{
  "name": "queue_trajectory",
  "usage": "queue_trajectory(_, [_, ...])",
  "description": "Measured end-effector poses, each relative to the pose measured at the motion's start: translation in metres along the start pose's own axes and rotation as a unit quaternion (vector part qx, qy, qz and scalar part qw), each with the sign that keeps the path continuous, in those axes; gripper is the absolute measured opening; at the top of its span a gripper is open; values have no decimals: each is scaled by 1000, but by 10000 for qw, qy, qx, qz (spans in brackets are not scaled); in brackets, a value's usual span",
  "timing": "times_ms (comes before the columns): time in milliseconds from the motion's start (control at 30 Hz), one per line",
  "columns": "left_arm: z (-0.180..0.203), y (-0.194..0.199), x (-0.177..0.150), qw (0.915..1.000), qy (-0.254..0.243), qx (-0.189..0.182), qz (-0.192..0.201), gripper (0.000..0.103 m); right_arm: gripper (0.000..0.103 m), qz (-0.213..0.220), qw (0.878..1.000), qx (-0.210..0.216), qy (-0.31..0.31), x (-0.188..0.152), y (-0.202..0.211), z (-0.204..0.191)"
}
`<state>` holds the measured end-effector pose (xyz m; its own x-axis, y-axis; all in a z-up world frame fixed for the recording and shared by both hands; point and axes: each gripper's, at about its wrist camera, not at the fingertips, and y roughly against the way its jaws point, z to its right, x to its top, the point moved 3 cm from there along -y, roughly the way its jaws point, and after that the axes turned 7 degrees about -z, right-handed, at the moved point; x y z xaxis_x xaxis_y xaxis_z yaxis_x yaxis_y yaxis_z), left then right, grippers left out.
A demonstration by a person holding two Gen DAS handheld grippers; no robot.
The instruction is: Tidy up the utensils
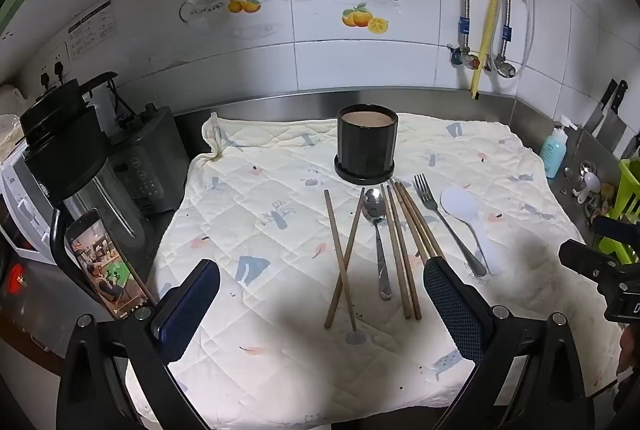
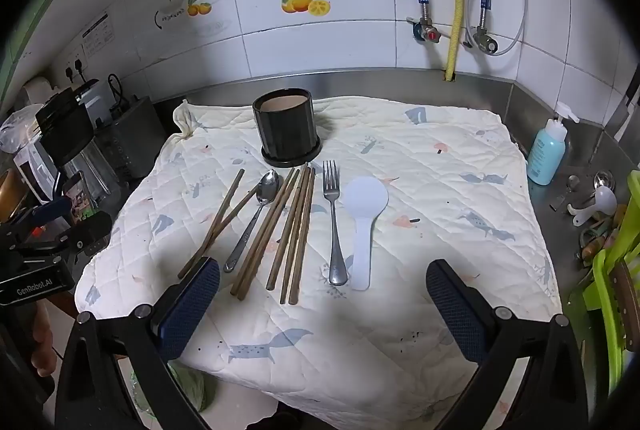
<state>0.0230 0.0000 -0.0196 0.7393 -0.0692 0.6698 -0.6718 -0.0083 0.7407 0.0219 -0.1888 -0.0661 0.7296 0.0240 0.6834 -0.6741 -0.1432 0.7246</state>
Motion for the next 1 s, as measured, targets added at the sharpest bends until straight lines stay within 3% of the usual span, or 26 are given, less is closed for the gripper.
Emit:
queue_trajectory(367, [-5, -7, 1, 9998, 34, -175, -118, 103, 103, -31, 10000, -10, 20, -3, -1, 0])
queue_trajectory(1000, [-8, 11, 8, 9990, 311, -49, 325, 103, 103, 393, 9992, 36, 23, 3, 8, -8])
